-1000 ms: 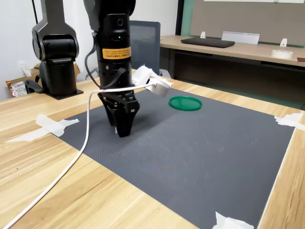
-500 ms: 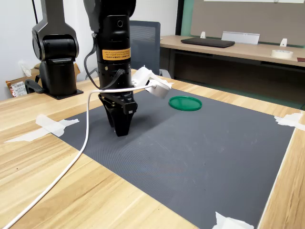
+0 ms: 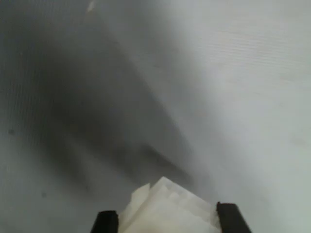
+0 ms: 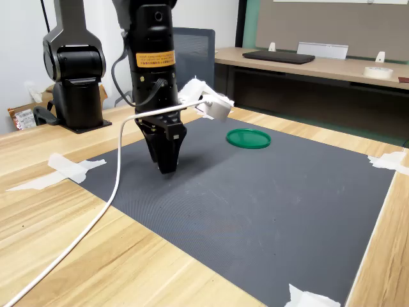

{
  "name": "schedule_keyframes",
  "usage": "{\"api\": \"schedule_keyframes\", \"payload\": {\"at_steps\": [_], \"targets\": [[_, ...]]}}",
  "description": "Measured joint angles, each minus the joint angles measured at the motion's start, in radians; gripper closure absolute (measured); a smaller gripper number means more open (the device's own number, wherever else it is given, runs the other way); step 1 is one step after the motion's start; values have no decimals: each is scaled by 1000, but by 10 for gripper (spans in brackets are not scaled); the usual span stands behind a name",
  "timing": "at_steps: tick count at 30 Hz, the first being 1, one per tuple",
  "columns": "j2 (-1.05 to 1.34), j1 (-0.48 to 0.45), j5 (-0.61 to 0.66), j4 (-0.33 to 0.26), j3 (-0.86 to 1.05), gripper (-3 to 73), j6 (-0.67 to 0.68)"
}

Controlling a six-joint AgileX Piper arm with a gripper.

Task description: Grasp a white terminal and put it in the green lid.

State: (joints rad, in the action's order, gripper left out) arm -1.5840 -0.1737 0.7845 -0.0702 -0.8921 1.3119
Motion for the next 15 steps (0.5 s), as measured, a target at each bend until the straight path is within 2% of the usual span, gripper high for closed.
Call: {"api": "schedule_keyframes", "payload": {"at_steps": [4,10,12,15], "targets": [[47,0,7,-48,0,338,0],[104,3,32,-193,0,338,18],[113,26,37,-213,0,338,22],[119,91,47,-212,0,338,-13]]}}
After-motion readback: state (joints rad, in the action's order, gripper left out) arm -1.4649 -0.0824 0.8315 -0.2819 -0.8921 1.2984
